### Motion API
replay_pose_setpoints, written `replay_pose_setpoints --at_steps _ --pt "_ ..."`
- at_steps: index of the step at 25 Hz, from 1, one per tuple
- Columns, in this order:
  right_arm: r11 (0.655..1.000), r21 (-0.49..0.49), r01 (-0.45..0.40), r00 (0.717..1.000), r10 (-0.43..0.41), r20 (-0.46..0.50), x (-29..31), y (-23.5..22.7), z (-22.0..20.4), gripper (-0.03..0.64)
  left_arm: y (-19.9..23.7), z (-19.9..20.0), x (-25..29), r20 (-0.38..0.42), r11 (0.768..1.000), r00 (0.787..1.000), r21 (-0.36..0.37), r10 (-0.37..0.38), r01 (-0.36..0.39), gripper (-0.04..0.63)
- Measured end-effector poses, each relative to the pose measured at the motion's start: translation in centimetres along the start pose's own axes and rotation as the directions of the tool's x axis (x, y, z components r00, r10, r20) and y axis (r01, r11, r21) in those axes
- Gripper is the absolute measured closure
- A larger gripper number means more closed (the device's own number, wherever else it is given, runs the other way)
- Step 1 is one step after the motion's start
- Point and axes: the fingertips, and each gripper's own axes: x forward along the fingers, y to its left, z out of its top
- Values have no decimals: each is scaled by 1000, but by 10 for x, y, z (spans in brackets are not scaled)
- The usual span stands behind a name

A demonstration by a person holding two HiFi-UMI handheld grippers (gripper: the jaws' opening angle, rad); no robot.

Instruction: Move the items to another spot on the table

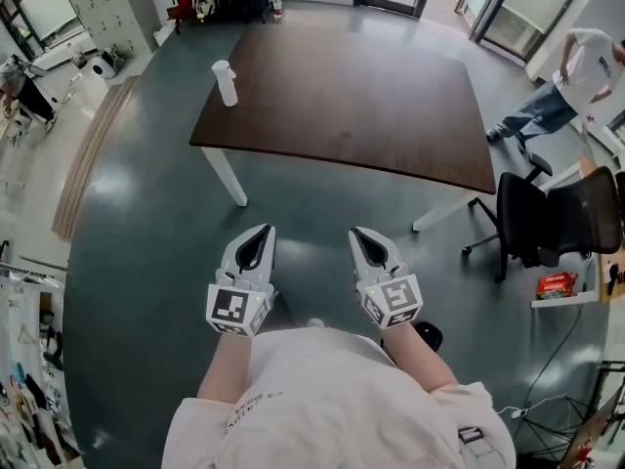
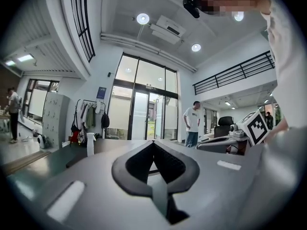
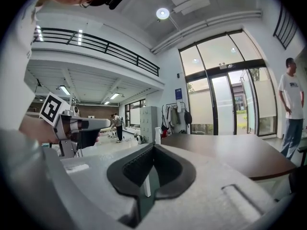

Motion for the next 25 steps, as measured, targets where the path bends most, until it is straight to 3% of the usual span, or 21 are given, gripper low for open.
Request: replay_pose_setpoints --at_steps 8,19,25 --pt "1000 -23 2 1000 -2 7 99 17 16 626 101 0 21 -6 999 1000 -34 24 -24 577" --pt "1000 -14 -19 1000 19 10 285 51 57 626 289 38 62 8 998 998 -24 64 -64 578" --pt "999 -20 -25 1000 25 -9 352 69 66 626 355 37 68 2 995 996 -48 86 -85 578"
